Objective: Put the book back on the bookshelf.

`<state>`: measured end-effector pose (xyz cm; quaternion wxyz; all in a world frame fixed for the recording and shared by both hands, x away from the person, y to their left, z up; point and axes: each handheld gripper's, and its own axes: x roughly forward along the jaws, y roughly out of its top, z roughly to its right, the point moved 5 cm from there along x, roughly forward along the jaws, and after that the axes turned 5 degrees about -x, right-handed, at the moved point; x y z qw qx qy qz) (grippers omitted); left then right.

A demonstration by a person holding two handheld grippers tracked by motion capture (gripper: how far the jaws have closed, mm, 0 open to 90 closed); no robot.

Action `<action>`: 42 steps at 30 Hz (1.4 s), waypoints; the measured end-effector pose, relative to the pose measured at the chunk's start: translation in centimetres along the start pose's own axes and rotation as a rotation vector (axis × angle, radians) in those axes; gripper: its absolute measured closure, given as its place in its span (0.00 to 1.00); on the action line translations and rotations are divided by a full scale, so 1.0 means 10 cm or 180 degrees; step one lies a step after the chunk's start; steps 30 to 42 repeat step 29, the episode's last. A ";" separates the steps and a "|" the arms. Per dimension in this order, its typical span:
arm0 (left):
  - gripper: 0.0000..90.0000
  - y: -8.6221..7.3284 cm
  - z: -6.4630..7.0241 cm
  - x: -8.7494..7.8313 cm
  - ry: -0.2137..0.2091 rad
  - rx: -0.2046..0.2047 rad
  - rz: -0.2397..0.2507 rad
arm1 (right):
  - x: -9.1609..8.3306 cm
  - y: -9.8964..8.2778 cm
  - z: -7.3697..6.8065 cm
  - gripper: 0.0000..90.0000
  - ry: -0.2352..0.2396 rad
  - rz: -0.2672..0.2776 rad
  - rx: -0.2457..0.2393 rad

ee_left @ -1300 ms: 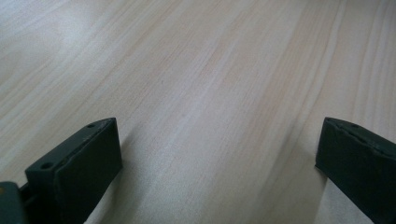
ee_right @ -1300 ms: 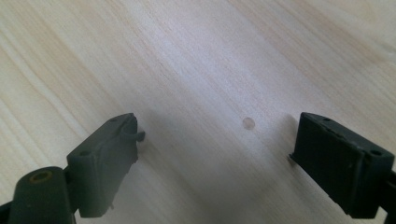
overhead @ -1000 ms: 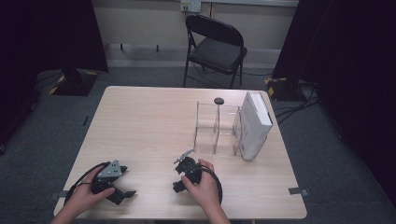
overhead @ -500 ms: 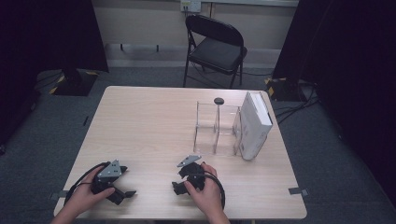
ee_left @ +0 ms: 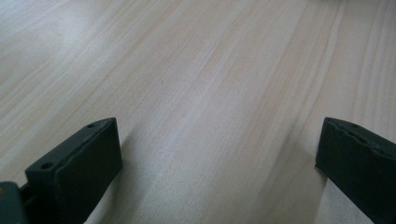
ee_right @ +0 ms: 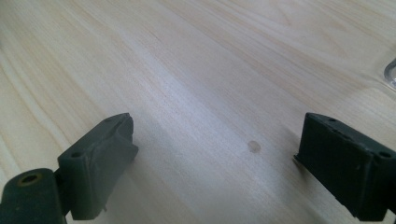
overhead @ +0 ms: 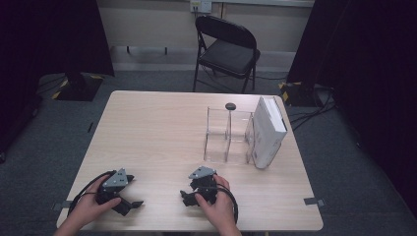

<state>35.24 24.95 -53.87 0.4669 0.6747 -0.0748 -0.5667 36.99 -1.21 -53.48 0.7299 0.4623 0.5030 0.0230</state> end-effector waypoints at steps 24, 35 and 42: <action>0.00 0.00 0.00 0.00 0.0002 0.0001 0.0002 | 0.02 -0.01 0.00 0.10 -0.0008 0.0106 0.0009; 0.00 0.00 0.00 0.00 0.0000 0.0000 0.0006 | 0.02 -0.01 -0.01 0.10 -0.0011 0.0102 0.0008; 0.00 0.00 0.00 0.00 0.0000 0.0000 0.0006 | 0.02 -0.01 -0.01 0.10 -0.0011 0.0102 0.0008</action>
